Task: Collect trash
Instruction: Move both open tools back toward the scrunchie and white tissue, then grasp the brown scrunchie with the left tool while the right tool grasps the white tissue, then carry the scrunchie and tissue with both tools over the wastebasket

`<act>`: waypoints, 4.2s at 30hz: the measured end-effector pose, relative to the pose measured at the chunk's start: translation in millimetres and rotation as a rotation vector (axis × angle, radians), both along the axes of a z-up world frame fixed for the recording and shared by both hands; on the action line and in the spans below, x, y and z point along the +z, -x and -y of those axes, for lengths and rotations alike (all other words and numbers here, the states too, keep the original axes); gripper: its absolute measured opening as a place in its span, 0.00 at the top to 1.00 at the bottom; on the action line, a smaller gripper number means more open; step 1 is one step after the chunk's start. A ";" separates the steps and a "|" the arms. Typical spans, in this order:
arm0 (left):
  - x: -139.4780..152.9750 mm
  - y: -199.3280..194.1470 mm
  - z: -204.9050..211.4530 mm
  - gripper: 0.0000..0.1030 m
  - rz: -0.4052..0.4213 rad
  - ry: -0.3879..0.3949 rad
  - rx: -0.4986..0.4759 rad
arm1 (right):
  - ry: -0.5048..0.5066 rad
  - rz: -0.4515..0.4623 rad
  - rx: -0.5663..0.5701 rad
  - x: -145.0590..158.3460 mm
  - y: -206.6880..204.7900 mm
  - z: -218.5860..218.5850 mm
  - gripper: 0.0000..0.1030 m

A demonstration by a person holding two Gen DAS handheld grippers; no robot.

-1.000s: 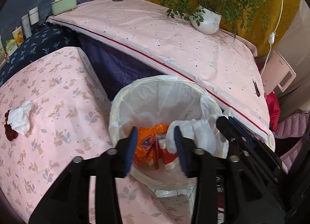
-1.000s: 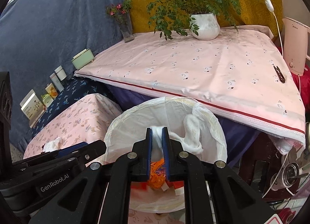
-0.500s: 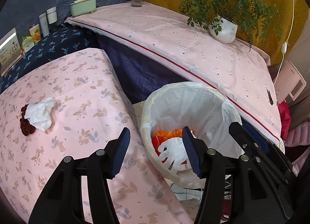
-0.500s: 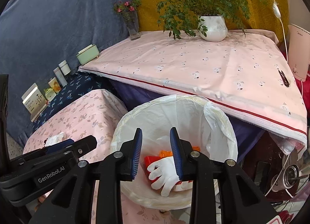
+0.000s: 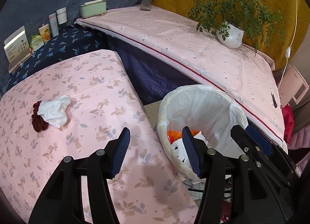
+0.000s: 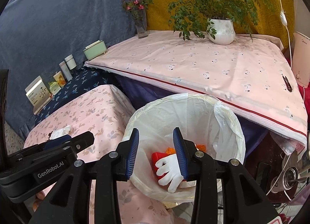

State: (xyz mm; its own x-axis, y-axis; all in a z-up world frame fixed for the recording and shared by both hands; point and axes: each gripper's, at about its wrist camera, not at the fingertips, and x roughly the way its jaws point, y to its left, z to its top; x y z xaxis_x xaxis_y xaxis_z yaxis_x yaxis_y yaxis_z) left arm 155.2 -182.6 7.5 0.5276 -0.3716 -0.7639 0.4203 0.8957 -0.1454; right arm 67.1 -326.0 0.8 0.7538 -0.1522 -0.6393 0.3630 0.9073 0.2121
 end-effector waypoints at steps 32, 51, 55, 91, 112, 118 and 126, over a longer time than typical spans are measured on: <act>-27.3 -31.8 -130.6 0.32 0.040 -0.108 0.248 | 0.062 -0.057 0.167 -16.8 -43.6 -113.0 0.28; -59.1 -85.7 -261.6 0.20 -0.016 -0.146 0.495 | 0.058 -0.109 0.347 -37.4 -129.2 -219.5 0.28; -64.3 -98.8 -275.3 0.20 -0.027 -0.141 0.520 | 0.045 -0.115 0.369 -44.3 -151.2 -235.7 0.29; -94.7 -155.3 -214.2 0.77 -0.097 -0.068 0.343 | -0.001 -0.183 0.283 -83.5 -170.4 -186.0 0.91; -52.7 -91.0 -155.4 0.85 -0.037 -0.029 0.239 | -0.020 -0.097 0.219 -42.8 -122.6 -146.1 0.91; -35.2 -65.3 -122.7 0.85 -0.004 -0.028 0.183 | -0.009 -0.054 0.174 -20.3 -95.4 -117.1 0.91; -14.6 -33.7 -67.4 0.85 0.037 -0.036 0.090 | -0.009 -0.015 0.092 -1.8 -58.8 -67.9 0.91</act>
